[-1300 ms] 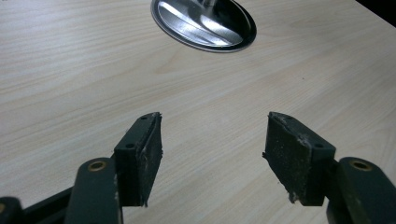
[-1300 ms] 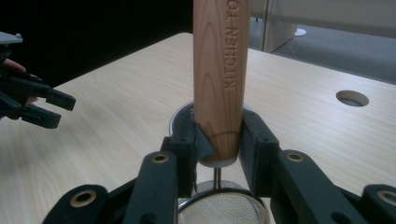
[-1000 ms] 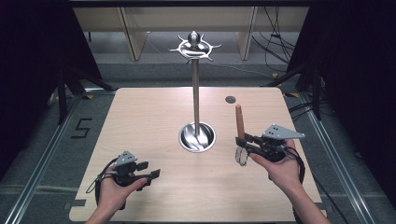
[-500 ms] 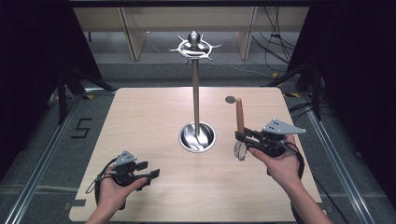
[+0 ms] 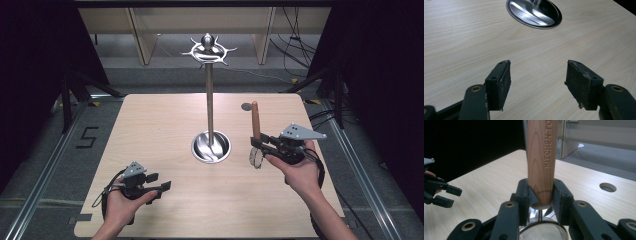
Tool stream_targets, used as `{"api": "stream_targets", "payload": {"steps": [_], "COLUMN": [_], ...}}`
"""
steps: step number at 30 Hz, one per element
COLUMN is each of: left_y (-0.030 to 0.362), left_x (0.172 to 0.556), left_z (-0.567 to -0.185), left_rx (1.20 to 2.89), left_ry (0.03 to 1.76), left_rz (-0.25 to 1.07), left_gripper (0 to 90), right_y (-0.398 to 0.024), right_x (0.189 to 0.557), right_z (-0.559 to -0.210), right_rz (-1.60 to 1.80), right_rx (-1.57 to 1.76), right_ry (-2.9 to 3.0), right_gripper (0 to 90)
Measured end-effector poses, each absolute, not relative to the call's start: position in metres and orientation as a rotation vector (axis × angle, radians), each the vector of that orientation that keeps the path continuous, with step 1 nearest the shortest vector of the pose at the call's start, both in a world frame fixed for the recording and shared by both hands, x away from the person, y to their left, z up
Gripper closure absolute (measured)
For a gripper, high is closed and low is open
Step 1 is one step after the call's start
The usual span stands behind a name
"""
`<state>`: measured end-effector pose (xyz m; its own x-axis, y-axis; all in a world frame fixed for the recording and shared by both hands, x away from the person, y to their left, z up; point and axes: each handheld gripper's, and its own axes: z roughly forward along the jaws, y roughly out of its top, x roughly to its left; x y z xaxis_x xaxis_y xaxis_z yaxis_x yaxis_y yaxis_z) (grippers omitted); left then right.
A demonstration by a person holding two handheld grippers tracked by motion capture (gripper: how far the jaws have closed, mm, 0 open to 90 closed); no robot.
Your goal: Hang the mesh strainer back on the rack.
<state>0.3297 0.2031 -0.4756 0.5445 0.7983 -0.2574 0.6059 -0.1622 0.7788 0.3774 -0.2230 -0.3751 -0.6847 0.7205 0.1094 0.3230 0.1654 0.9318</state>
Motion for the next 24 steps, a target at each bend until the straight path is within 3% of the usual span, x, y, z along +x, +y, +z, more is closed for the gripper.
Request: {"api": "stream_targets", "payload": {"steps": [24], "left_y": [0.2030], "left_x": [0.3300], "left_z": [-0.4753], "left_rx": [1.870], "left_ry": [1.150], "left_rz": [0.259], "left_gripper": [35.8], "right_y": [-0.2144], "right_x": [0.3841], "right_z": [-0.3671], "right_rz": [1.556], "right_rx": [0.955], "right_ry": [2.077], "right_gripper": [70.4]}}
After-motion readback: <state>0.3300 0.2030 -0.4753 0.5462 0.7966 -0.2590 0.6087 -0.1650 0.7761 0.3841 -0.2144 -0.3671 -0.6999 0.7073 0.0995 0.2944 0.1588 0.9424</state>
